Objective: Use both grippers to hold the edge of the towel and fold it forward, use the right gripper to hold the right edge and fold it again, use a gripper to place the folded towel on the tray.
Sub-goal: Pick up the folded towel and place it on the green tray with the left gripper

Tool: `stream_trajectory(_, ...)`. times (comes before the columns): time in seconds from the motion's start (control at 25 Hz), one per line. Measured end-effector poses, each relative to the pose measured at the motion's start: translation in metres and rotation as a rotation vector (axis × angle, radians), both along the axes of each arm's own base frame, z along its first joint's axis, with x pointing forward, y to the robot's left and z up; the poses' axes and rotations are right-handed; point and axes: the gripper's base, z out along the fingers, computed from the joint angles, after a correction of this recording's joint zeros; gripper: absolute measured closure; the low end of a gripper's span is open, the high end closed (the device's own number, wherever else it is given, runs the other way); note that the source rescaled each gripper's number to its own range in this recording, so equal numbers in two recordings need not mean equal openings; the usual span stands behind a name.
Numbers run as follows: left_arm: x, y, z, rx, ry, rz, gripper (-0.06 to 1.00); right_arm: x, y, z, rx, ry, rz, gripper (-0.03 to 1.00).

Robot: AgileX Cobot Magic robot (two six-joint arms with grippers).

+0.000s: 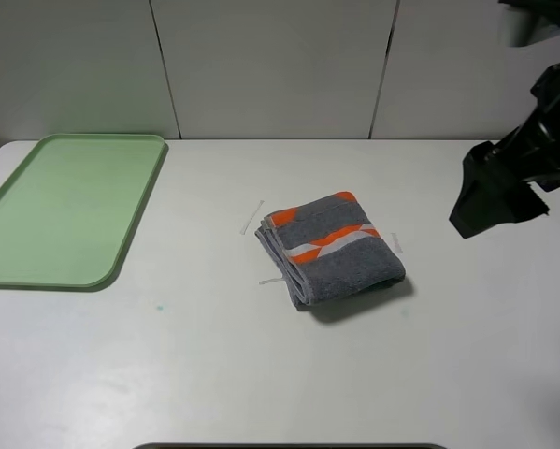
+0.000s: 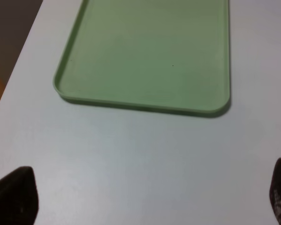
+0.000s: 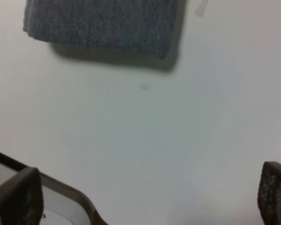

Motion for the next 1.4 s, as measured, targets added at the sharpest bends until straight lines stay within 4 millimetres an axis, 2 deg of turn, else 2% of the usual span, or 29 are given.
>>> stream_trajectory(0.28, 0.000, 0.000, 0.000, 0.000, 0.000, 0.000, -0.06, -0.035, -0.017, 0.006, 0.067, -0.047, 0.001, -0.03)
stream_trajectory(0.64, 0.000, 0.000, 0.000, 0.000, 0.000, 0.000, -0.06, -0.082, -0.048, -0.010, 0.161, -0.129, -0.072, -0.03)
stream_trajectory(0.76, 0.000, 0.000, 0.000, 0.000, 0.000, 0.000, -0.06, -0.100, -0.066, -0.014, 0.213, -0.235, -0.167, -0.03)
stream_trajectory(0.96, 0.000, 0.000, 0.000, 0.000, 0.000, 0.000, -0.06, -0.131, -0.087, -0.031, 0.262, -0.419, -0.329, -0.03)
stream_trajectory(1.2, 0.000, 0.000, 0.000, 0.000, 0.000, 0.000, -0.06, -0.163, -0.095, -0.050, 0.281, -0.582, -0.471, -0.03)
stream_trajectory(1.4, 0.000, 0.000, 0.000, 0.000, 0.000, 0.000, -0.06, -0.183, -0.095, -0.052, 0.287, -0.745, -0.553, -0.03)
